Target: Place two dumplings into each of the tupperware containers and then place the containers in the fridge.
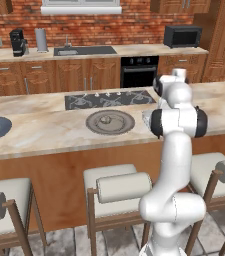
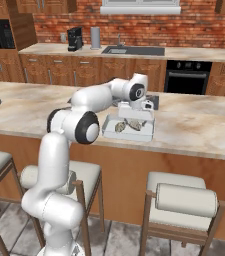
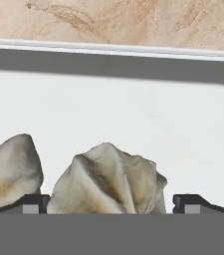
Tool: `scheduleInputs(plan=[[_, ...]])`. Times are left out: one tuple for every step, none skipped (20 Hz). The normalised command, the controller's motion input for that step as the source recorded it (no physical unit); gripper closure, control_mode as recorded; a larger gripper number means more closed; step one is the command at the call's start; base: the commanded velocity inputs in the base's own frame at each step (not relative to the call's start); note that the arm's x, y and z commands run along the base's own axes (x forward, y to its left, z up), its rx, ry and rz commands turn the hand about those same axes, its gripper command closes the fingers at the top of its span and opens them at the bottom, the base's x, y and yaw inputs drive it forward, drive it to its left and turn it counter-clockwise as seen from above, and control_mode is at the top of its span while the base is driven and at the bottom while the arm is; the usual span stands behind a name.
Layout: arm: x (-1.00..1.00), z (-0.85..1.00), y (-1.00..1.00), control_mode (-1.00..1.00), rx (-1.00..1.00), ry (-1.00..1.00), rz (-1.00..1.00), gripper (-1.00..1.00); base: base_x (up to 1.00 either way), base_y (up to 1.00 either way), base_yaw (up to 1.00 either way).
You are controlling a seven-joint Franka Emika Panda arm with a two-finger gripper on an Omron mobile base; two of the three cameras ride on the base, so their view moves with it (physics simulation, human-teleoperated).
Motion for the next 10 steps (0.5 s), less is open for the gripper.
scheduleInputs(plan=[[0.0, 0.0, 0.0, -1.0, 0.0, -0.23, 0.0, -1.0, 0.0, 0.0, 0.0], [0.0, 0.0, 0.0, -1.0, 0.0, -0.22, 0.0, -1.0, 0.0, 0.0, 0.0], [0.0, 0.0, 0.0, -1.0, 0.0, -0.25, -0.03, -1.0, 0.0, 0.0, 0.0], [0.0, 0.0, 0.0, -1.0, 0.0, -0.25, -0.06, -1.0, 0.0, 0.0, 0.0], [0.0, 0.0, 0.0, -1.0, 0.0, -0.33, -0.03, -1.0, 0.0, 0.0, 0.0], [0.0, -0.05, 0.0, -1.0, 0.0, -0.22, -0.05, -1.0, 0.0, 0.0, 0.0], [-0.06, -0.05, -0.1, -1.0, 0.0, -0.19, -0.04, -1.0, 0.0, 0.0, 0.0], [-0.16, 0.0, -0.13, -1.0, 0.0, -0.17, -0.04, -1.0, 0.0, 0.0, 0.0], [-0.09, 0.01, -0.11, -1.0, 0.0, -0.09, -0.04, -1.0, 0.0, 0.0, 0.0], [-0.26, 0.15, 0.0, -1.0, 0.0, -0.07, -0.04, -1.0, 0.0, 0.0, 0.0]])
